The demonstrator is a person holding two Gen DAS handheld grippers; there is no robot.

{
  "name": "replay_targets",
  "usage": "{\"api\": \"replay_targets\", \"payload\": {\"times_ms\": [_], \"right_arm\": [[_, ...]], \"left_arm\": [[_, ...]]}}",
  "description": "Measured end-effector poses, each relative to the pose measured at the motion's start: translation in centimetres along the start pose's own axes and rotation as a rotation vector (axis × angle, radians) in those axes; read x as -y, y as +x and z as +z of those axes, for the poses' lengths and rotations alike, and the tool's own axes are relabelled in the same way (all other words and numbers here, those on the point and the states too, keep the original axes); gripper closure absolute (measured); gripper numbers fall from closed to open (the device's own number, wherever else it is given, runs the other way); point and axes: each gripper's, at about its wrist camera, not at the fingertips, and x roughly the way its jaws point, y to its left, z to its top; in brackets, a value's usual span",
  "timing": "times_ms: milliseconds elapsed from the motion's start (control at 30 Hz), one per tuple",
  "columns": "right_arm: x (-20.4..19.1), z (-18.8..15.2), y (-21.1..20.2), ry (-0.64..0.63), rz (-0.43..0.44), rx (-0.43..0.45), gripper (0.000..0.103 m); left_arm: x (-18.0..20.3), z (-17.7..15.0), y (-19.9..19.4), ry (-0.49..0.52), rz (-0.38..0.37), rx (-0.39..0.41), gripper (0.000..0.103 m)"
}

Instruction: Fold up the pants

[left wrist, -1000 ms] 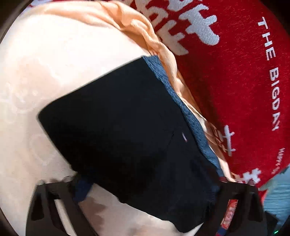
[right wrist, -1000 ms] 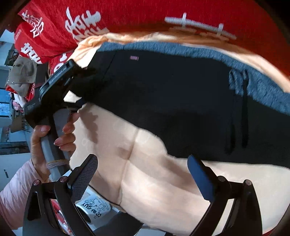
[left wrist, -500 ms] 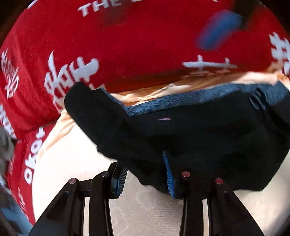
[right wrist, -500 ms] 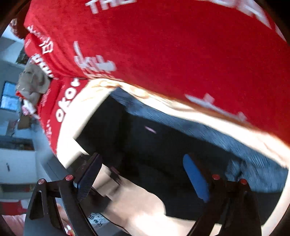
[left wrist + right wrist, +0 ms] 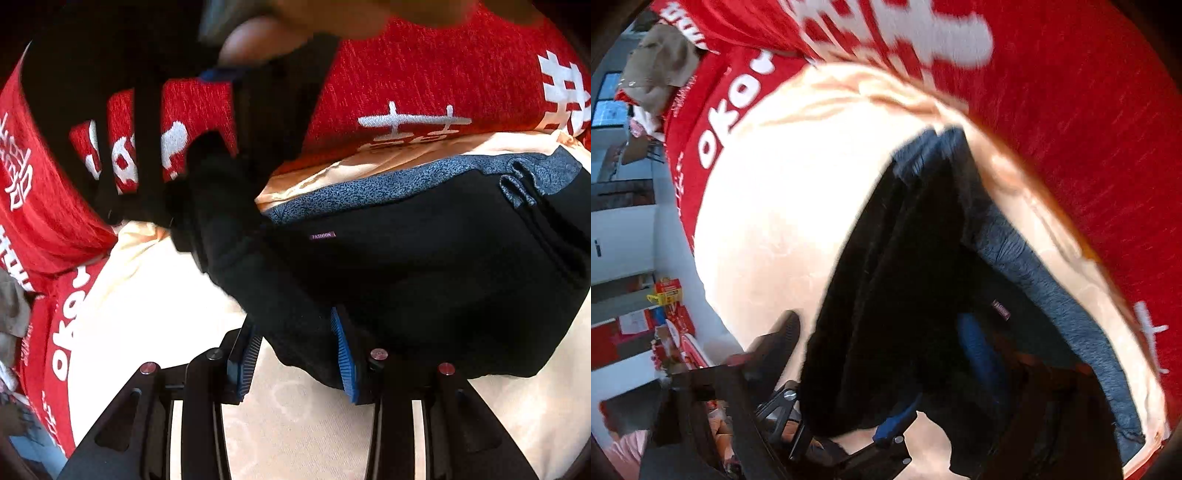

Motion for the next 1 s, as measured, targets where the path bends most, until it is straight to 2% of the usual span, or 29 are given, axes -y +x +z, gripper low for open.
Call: {"api": "replay_targets", "payload": {"times_ms": [167, 333, 533, 667, 800, 900, 1000], "right_arm": [[1.8, -2.6, -3.1, 0.045, 0.089, 0.118, 0.086], [4.1, -8.0, -8.6, 0.064, 0.218, 0.270, 0.086], [9.3, -16.7, -15.3, 0.121, 0.309, 0.460, 0.086], [14.5, -24.1, -18.3, 0.194, 0.332, 0.557, 0.086], [20.3, -30.9, -19.0, 0.287, 0.354, 0.618, 0.086], [25.1, -35.3, -17.3, 0.393, 0.380, 0.644, 0.086], [29.6, -38.1, -14.3, 0.491, 0.388, 0.643, 0.086]], "left_arm": [[1.0, 1.9, -2.8, 0.005, -0.047, 0.047, 0.064], [3.2, 4.3, -7.5, -0.006, -0.099, 0.113, 0.064], [9.3, 7.7, -12.7, 0.037, -0.184, 0.166, 0.064], [16.0, 9.4, -14.7, 0.119, -0.245, 0.172, 0.064], [23.5, 9.8, -14.5, 0.226, -0.297, 0.142, 0.064], [27.9, 9.3, -12.8, 0.285, -0.314, 0.105, 0.064], [31.2, 8.9, -10.1, 0.328, -0.317, 0.042, 0.064]]}}
